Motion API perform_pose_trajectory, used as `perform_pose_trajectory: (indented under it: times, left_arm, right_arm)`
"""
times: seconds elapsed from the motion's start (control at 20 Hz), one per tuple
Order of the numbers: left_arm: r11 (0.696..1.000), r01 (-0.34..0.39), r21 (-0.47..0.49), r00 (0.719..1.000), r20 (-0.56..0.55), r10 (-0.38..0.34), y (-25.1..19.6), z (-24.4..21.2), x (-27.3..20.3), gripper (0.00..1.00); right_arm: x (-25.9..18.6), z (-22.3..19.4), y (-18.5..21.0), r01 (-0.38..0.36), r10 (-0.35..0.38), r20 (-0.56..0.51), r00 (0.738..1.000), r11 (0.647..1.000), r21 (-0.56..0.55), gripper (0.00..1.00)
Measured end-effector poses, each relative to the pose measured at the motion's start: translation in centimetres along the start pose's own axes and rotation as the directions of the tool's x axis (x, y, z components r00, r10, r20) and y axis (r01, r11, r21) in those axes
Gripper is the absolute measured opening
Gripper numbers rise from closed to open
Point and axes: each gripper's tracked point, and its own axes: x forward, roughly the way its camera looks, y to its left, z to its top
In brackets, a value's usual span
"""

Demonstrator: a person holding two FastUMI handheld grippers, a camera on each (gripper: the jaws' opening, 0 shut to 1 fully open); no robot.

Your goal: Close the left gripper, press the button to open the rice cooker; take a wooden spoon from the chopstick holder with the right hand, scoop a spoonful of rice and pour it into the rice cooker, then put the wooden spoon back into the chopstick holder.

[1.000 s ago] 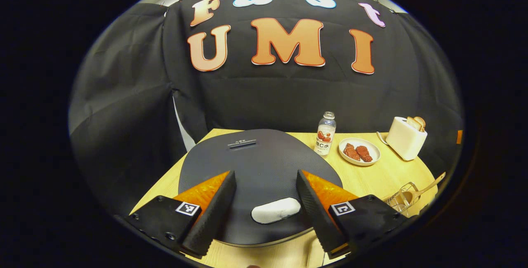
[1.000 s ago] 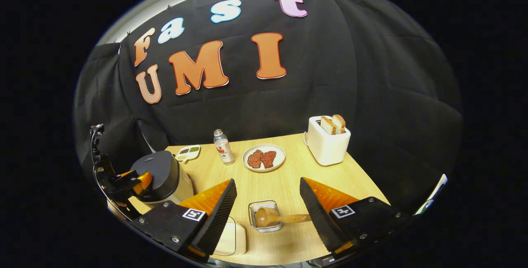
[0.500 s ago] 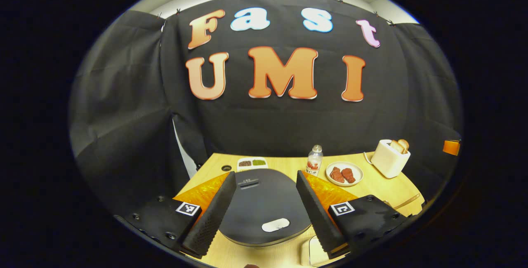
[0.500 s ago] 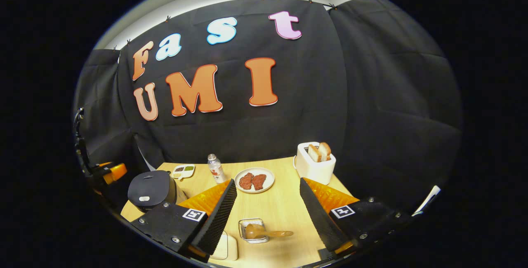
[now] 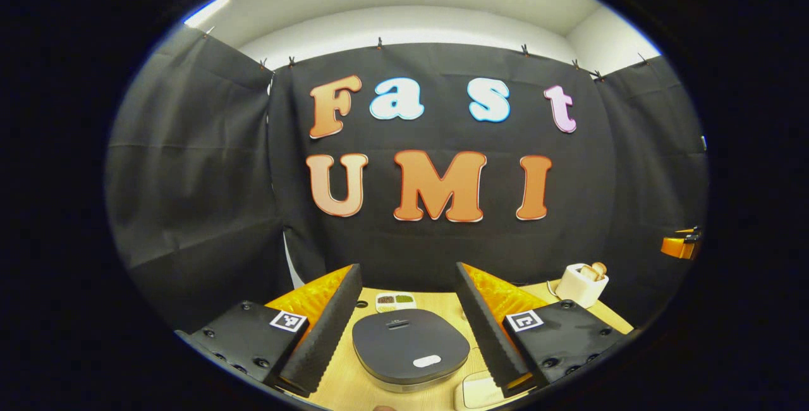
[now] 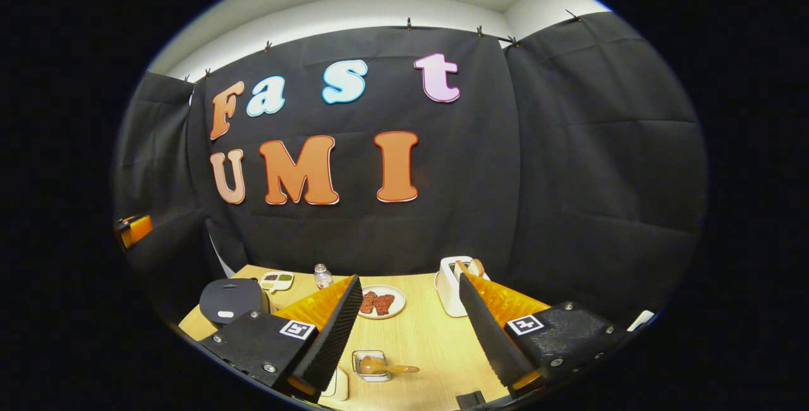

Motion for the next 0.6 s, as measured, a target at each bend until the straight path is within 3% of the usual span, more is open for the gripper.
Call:
perform_pose_trajectory:
  times: [0.3,0.6]
  left_arm:
    - [0.998,-0.060,-0.027,0.998,0.020,0.060,2.0,0.0,-0.8,1.00]
    - [0.997,-0.050,-0.054,0.999,0.002,0.050,1.6,-0.6,-0.7,1.00]
  right_arm:
    - [-0.3,-0.6,-0.7,0.002,-0.002,0.003,1.000,1.000,0.004,0.95]
    - [-0.1,-1.3,-1.6,0.014,-0.014,-0.011,1.000,1.000,0.006,0.95]
